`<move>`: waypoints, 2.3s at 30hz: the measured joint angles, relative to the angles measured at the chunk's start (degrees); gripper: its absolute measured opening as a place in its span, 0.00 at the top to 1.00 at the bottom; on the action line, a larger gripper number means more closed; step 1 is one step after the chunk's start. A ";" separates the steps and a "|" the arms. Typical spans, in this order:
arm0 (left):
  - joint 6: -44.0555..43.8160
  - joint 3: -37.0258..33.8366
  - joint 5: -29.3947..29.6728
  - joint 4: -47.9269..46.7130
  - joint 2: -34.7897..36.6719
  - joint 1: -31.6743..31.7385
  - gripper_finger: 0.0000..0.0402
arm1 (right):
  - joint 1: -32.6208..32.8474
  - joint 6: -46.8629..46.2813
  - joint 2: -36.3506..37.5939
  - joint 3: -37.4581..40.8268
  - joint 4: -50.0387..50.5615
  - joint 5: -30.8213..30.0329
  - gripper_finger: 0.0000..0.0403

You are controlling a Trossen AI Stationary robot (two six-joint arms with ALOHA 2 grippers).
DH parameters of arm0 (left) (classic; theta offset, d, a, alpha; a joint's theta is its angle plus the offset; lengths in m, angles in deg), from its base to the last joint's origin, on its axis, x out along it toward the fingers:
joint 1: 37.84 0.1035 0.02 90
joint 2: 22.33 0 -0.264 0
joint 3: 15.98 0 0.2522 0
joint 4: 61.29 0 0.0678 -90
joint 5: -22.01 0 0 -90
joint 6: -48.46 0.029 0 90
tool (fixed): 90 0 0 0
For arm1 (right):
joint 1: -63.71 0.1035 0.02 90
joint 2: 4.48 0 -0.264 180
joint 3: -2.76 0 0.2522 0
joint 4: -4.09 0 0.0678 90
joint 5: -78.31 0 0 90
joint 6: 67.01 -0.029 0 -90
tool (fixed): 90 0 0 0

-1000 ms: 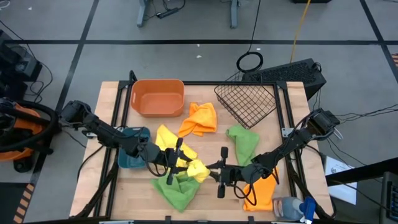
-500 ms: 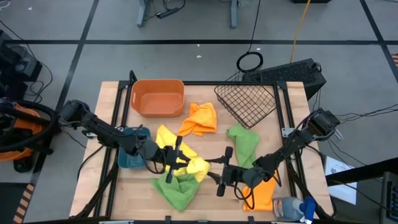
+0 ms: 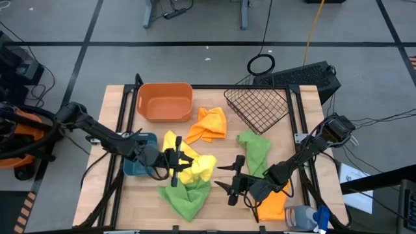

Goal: Sort microfiber towel by color & place in baskets
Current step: Put the right yellow microfiber towel into the orange bin

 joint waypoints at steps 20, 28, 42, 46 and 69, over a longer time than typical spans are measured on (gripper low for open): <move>-13.00 0.02 33.18 -30.66 9.77 -6.96 0.93 | -0.57 -2.37 0.00 0.07 2.33 0.00 0.37; -16.25 0.02 35.56 -34.44 9.77 -6.88 0.93 | -0.88 -2.37 0.00 0.07 2.75 0.00 0.37; -16.33 0.02 35.00 -30.89 9.29 -6.88 0.93 | -1.85 -2.97 0.00 0.07 2.75 0.01 0.37; -16.15 0.02 34.85 -31.27 9.29 -6.88 0.93 | -2.43 -4.06 0.00 0.07 2.97 0.00 0.37; -14.09 -1.84 25.55 -51.69 19.07 24.29 0.93 | -2.93 -4.82 0.00 0.07 3.45 0.07 0.37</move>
